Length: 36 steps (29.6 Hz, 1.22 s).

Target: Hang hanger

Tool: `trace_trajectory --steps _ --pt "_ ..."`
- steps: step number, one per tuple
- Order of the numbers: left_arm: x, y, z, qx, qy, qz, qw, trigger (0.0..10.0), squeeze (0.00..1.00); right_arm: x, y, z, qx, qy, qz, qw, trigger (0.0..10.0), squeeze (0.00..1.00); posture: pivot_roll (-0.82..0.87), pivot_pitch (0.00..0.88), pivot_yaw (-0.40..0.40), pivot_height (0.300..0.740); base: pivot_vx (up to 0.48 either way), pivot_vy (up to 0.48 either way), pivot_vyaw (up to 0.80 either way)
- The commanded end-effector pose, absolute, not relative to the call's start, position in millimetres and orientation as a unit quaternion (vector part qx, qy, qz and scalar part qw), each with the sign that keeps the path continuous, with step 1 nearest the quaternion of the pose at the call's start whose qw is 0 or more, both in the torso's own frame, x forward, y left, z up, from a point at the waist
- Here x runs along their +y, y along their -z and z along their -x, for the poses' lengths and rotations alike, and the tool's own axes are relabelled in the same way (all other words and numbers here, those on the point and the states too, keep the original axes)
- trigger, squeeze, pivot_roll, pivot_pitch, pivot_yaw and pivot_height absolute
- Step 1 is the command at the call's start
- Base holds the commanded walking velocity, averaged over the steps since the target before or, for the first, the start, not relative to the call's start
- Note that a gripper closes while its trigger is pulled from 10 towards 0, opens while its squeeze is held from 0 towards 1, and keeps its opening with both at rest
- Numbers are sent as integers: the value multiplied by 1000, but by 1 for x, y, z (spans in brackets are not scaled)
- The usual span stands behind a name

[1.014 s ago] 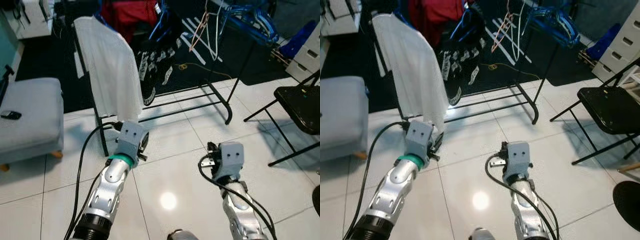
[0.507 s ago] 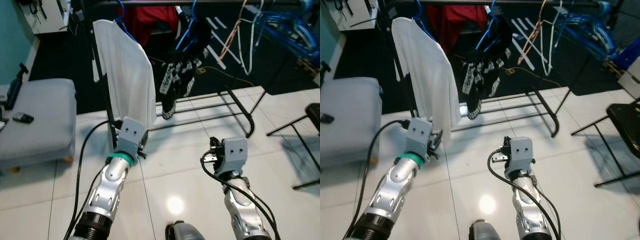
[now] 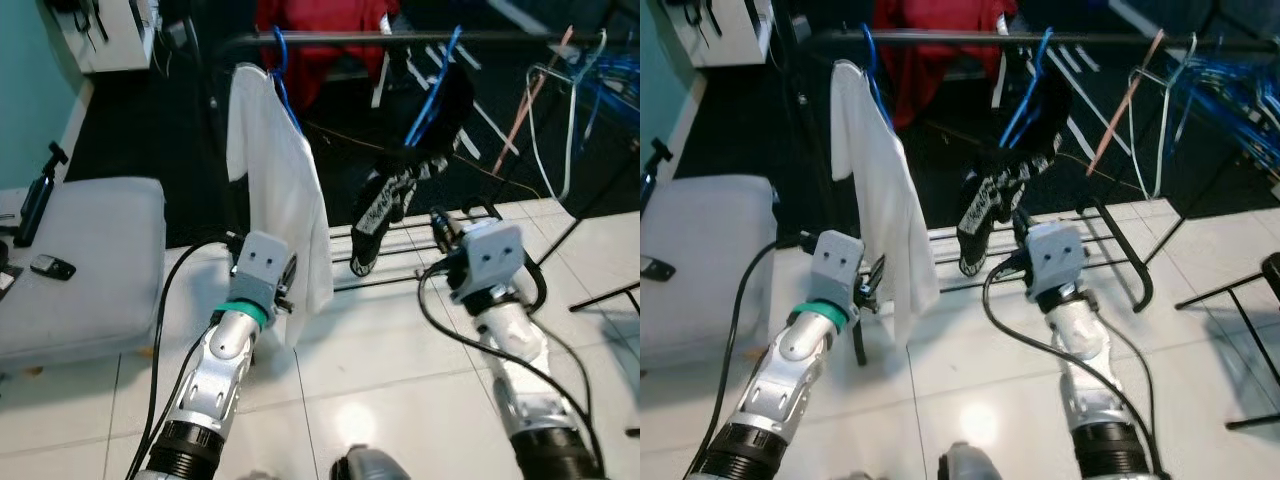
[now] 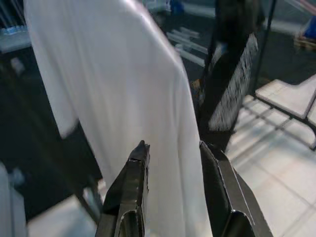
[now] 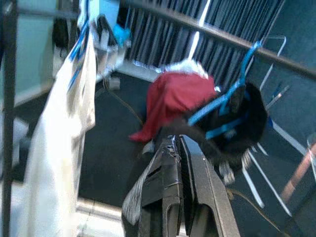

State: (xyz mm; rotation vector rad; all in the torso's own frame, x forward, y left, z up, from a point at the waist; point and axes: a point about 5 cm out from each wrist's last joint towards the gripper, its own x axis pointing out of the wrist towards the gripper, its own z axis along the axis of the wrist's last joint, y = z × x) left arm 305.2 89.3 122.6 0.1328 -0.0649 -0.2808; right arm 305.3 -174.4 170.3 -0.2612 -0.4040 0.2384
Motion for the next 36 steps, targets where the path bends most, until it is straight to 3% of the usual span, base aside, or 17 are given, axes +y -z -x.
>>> trace_trajectory --steps 1,9,11,19,20,21,22,23,33,34,36 --pt "87 -124 -303 -34 146 -63 987 10000 0 -171 -170 -307 -190 -131 117 966 10000 0 -110 9 55 740 480 0 0" --pt "92 -146 -301 -68 146 -41 986 10000 0 -156 -167 -311 -179 -158 91 967 10000 0 -106 7 59 740 324 0 0" --pt "100 -175 -294 -111 168 -9 980 10000 0 -149 -166 -311 -175 -170 83 966 10000 0 -95 8 52 740 0 0 0" --pt "94 -209 -278 -163 231 -32 959 10000 0 -157 -158 -309 -157 -165 83 970 10000 0 -86 9 48 740 0 0 0" --pt "92 -212 -277 -164 235 -35 957 10000 133 -159 -157 -309 -154 -161 82 971 10000 0 -86 12 49 740 0 0 0" --pt "92 -212 -277 -164 235 -35 957 10000 133 -159 -157 -309 -154 -161 82 971 10000 0 -86 12 49 740 0 0 0" --pt "88 -214 -277 -167 235 -36 957 10000 263 -162 -155 -309 -149 -153 80 974 10000 0 -87 12 50 740 0 0 0" --pt "84 -216 -278 -168 233 -39 957 10000 1000 -165 -152 -308 -144 -147 77 976 10000 0 -89 13 51 740 0 0 0" --pt "52 -216 -285 -130 260 -39 956 10000 1000 -174 -140 -308 -121 -132 65 982 10000 0 -83 13 43 740 0 0 0" --pt "43 -213 -293 -106 256 -49 960 10000 0 -173 -136 -308 -107 -143 52 983 10000 0 -86 12 44 740 0 0 0" --pt "36 -211 -303 -82 239 -64 965 10000 0 -168 -130 -305 -86 -175 49 980 10000 0 -91 13 46 740 0 0 0"
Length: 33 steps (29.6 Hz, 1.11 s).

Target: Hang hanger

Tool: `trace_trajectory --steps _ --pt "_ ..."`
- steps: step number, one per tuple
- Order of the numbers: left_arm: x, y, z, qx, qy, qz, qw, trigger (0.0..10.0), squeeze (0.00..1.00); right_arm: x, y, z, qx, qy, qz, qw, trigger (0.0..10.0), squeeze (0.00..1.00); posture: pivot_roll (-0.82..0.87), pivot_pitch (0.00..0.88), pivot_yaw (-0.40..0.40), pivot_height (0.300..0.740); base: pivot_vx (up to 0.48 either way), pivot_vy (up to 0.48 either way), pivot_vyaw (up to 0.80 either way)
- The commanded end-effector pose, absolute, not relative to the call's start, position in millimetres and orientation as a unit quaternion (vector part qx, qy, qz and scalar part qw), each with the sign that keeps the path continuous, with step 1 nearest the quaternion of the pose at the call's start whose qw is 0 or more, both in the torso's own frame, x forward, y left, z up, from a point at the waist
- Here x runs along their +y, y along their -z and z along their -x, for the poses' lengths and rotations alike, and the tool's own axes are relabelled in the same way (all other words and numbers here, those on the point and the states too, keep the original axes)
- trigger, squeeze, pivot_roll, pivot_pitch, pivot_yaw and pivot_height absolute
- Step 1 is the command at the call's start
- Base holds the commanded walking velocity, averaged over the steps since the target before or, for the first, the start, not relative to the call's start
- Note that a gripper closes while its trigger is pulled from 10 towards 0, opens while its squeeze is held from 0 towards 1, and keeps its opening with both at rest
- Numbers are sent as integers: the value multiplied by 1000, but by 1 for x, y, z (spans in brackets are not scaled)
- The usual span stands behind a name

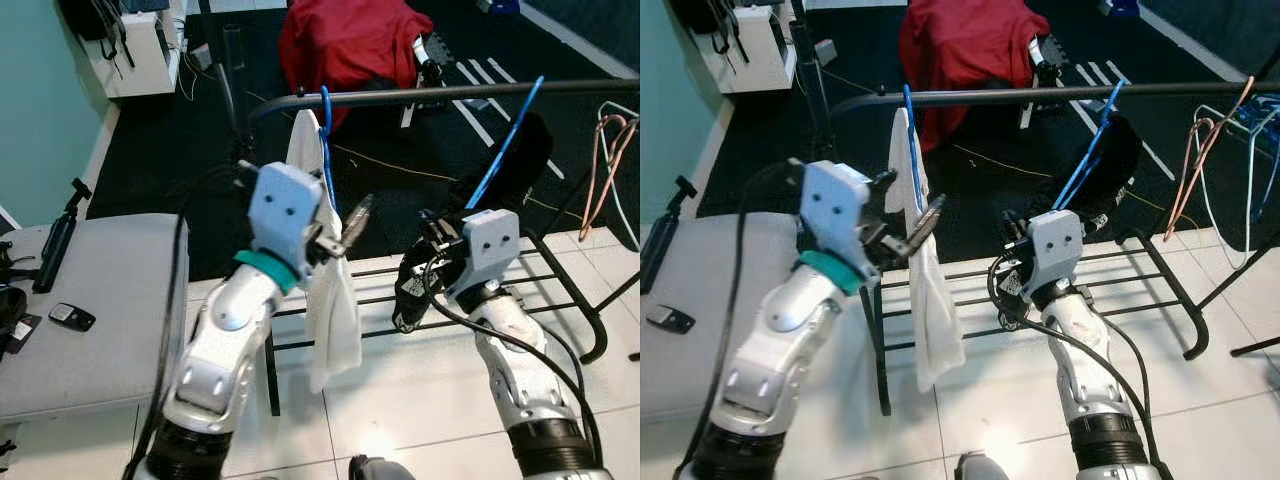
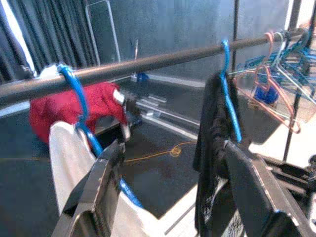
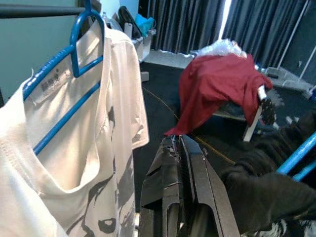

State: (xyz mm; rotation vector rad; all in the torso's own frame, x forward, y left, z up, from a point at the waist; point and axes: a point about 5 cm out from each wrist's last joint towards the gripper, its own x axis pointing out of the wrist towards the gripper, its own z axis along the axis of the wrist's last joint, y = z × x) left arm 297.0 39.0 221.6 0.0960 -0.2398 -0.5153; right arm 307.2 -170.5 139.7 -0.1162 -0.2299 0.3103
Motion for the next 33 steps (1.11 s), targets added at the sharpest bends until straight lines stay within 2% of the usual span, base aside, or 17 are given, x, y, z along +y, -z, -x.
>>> trace_trajectory --steps 1,2,6,21,22,23,24,25,26,27,28,30,33 --pt "31 -211 -313 -62 225 -70 970 10000 0 -160 -121 -299 -63 -215 50 973 10000 0 -96 17 50 740 0 0 0" --pt "28 -210 -322 -45 202 -79 975 10000 0 -155 -114 -293 -46 -242 47 968 10000 0 -96 17 50 740 0 0 0" --pt "30 -206 -336 -17 158 -85 984 10000 0 -150 -108 -287 -37 -250 43 967 10000 0 -103 29 56 740 0 0 0" --pt "50 -193 -356 20 49 -100 994 10000 0 -153 -111 -286 -46 -236 33 970 10000 0 -104 50 58 740 0 0 0" --pt "50 -190 -358 26 42 -111 993 9373 0 -153 -112 -285 -45 -239 32 970 10000 0 -104 50 58 740 0 0 0" --pt "49 -185 -359 36 39 -117 992 5725 0 -153 -112 -285 -45 -240 30 969 10000 0 -104 50 58 740 0 0 0" --pt "49 -185 -359 36 39 -117 992 5725 0 -153 -112 -285 -45 -240 30 969 10000 0 -104 50 58 740 0 0 0" --pt "49 -182 -359 42 38 -123 991 4902 0 -152 -113 -285 -45 -241 30 969 10000 0 -104 50 58 740 0 0 0" --pt "49 -182 -359 42 38 -123 991 4902 0 -152 -113 -285 -45 -241 30 969 10000 0 -104 50 58 740 0 0 0" --pt "49 -180 -360 47 37 -127 990 3529 0 -152 -113 -285 -46 -240 29 969 10000 0 -102 54 59 740 0 0 0" --pt "49 -180 -360 47 37 -127 990 3529 0 -152 -113 -285 -46 -240 29 969 10000 0 -102 54 59 740 0 0 0" --pt "51 -179 -362 54 31 -136 989 0 0 -153 -113 -285 -46 -238 29 970 10000 0 -101 53 60 740 0 0 0" --pt "55 -180 -365 54 19 -140 988 0 0 -153 -114 -285 -47 -236 29 970 10000 0 -105 51 62 740 0 0 0"
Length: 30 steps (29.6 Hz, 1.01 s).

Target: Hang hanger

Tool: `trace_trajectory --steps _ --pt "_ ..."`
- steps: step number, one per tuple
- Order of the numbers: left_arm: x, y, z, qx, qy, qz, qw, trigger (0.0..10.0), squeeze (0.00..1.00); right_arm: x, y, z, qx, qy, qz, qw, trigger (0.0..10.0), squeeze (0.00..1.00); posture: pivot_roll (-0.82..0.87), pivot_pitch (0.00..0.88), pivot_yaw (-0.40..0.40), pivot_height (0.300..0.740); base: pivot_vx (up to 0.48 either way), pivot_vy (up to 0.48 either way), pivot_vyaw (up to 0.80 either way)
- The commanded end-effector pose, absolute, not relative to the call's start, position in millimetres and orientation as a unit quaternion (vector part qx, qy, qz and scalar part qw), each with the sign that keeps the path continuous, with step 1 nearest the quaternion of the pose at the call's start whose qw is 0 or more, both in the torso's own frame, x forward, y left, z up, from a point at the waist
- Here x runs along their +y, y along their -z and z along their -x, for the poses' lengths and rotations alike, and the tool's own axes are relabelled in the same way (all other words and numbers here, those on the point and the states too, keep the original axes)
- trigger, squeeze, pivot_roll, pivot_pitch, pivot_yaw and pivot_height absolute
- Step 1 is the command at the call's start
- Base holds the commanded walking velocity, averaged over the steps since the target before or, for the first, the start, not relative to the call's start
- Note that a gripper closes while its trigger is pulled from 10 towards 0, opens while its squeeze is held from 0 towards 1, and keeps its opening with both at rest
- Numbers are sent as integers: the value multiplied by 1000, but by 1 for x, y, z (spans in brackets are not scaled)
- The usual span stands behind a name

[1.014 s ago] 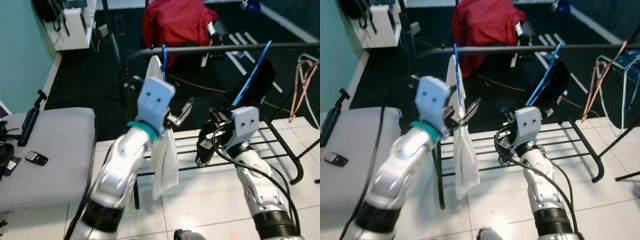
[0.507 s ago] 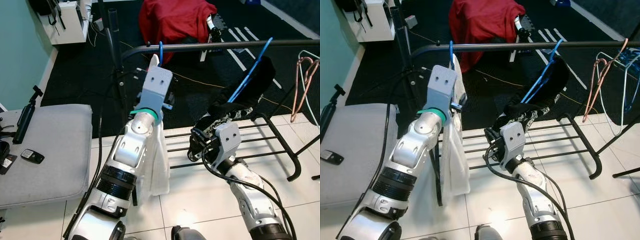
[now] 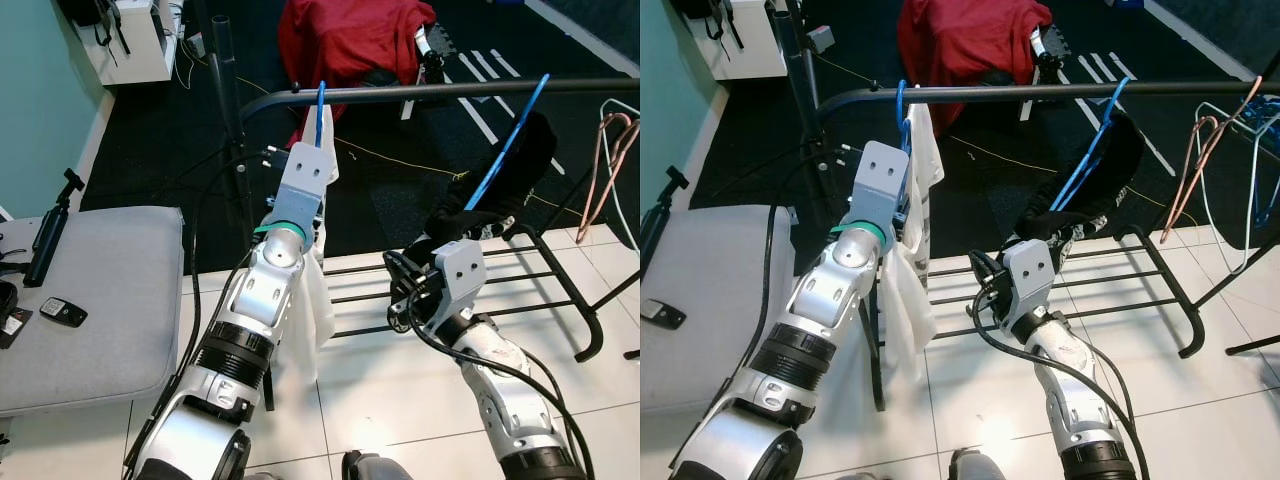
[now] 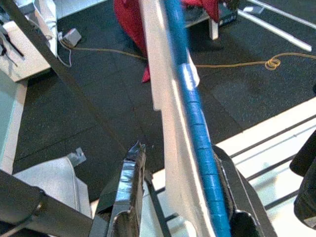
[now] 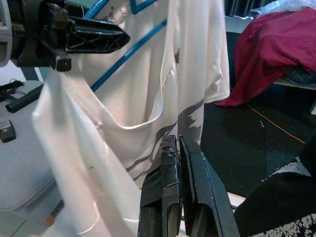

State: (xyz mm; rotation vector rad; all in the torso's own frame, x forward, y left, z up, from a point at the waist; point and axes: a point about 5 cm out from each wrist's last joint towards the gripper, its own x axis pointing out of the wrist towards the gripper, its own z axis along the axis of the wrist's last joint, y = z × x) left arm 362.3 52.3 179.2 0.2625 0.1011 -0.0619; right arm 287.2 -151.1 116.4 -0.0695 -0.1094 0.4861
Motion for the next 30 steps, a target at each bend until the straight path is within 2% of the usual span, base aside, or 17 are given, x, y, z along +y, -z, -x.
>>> trace_trajectory --steps 1,12,23,24,26,27,28,30 --pt "55 -180 -365 54 19 -140 988 0 0 -153 -114 -285 -47 -236 29 970 10000 0 -105 51 62 740 0 0 0" --pt "70 -195 -372 21 -13 -154 988 0 0 -155 -114 -286 -48 -234 29 971 10000 0 -105 49 60 740 0 0 0" --pt "94 -216 -368 -33 29 -169 985 0 0 -157 -116 -287 -49 -230 32 972 10000 0 -104 52 56 740 0 0 0" --pt "94 -227 -361 -54 98 -158 981 3569 0 -158 -119 -288 -52 -229 33 971 10000 0 -101 52 52 740 0 0 0" --pt "94 -231 -359 -62 123 -158 978 3569 0 -159 -120 -288 -54 -229 34 971 10000 0 -101 52 52 740 0 0 0" --pt "93 -233 -356 -65 144 -161 974 7961 0 -159 -121 -288 -55 -229 35 971 10000 0 -101 52 52 740 0 0 0" --pt "94 -235 -354 -68 162 -169 970 10000 0 -160 -123 -289 -58 -230 37 971 10000 0 -101 52 52 740 0 0 0" --pt "94 -235 -352 -67 177 -174 966 10000 0 -161 -125 -288 -60 -231 38 970 10000 0 -98 51 53 740 0 0 0"
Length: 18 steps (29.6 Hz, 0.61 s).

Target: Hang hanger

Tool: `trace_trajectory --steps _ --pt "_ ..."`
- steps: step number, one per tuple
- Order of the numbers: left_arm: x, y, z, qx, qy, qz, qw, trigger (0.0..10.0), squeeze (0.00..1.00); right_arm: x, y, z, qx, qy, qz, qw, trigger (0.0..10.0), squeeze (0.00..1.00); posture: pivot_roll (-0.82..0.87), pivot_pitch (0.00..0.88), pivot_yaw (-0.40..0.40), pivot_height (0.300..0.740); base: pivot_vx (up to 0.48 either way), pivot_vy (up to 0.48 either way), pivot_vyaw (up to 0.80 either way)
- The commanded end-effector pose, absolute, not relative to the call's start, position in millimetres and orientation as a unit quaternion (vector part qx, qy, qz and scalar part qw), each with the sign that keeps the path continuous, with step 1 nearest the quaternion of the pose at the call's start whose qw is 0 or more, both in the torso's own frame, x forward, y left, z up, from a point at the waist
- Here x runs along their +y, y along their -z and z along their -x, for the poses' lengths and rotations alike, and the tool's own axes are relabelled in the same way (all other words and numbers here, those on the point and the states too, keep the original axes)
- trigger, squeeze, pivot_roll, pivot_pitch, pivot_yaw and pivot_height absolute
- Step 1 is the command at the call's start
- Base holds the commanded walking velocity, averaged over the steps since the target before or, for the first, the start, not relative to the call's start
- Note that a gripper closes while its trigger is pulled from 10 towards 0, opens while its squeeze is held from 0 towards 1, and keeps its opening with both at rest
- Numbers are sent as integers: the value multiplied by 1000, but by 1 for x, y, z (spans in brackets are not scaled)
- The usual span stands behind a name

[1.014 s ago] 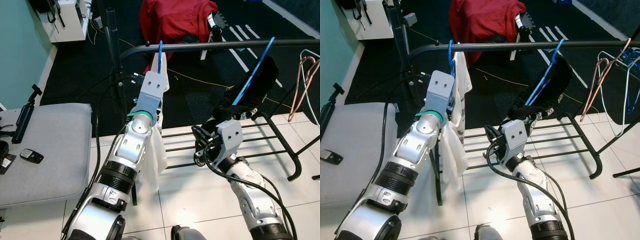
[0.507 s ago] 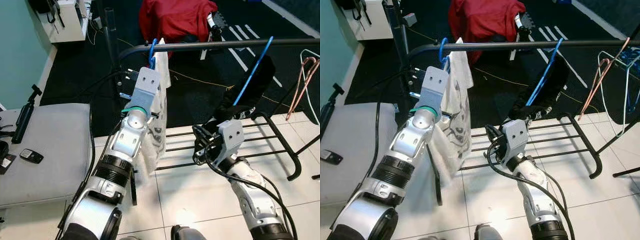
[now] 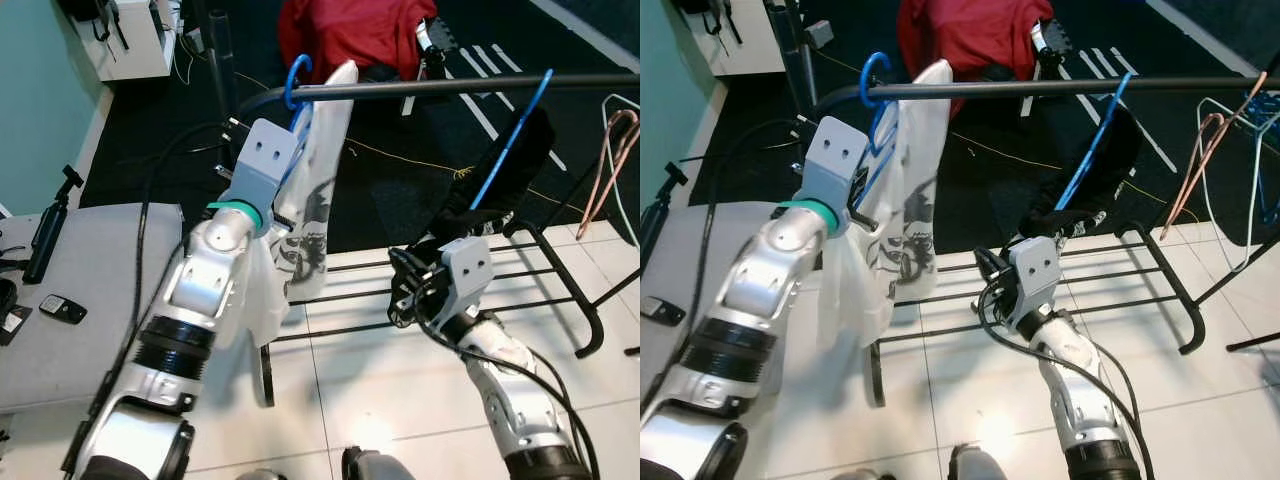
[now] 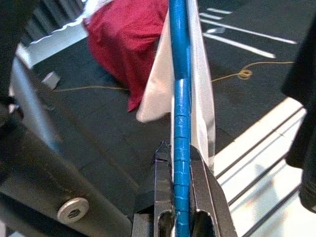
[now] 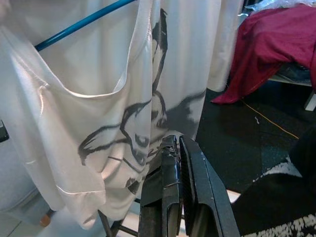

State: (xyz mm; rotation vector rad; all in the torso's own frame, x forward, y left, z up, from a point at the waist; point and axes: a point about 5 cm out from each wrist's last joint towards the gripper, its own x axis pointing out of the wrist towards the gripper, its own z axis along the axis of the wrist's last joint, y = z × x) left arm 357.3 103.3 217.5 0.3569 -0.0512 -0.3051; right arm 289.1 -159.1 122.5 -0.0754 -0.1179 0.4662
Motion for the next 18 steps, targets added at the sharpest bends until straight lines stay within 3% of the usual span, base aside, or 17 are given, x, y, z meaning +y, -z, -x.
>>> trace_trajectory --steps 1,4,10,16,17,18 --pt "94 -235 -352 -67 177 -174 966 10000 0 -161 -125 -288 -60 -231 38 970 10000 0 -98 51 53 740 0 0 0" --pt "97 -223 -337 -44 267 -234 934 10000 0 -170 -138 -288 -71 -241 68 966 10000 0 -98 51 55 740 0 0 0" --pt "102 -204 -335 -3 265 -264 928 10000 0 -192 -160 -291 -95 -214 162 959 10000 0 -107 51 54 740 0 0 0" --pt "105 -208 -331 -11 275 -276 921 10000 0 -198 -178 -295 -128 -190 166 959 10000 0 -110 49 51 740 0 0 0" --pt "106 -210 -331 -12 273 -276 921 10000 0 -196 -178 -296 -129 -192 166 959 10000 1000 -108 50 51 740 0 0 0" --pt "107 -210 -331 -11 273 -276 921 10000 0 -195 -178 -297 -129 -193 166 959 10000 1000 -108 50 51 740 0 0 0"
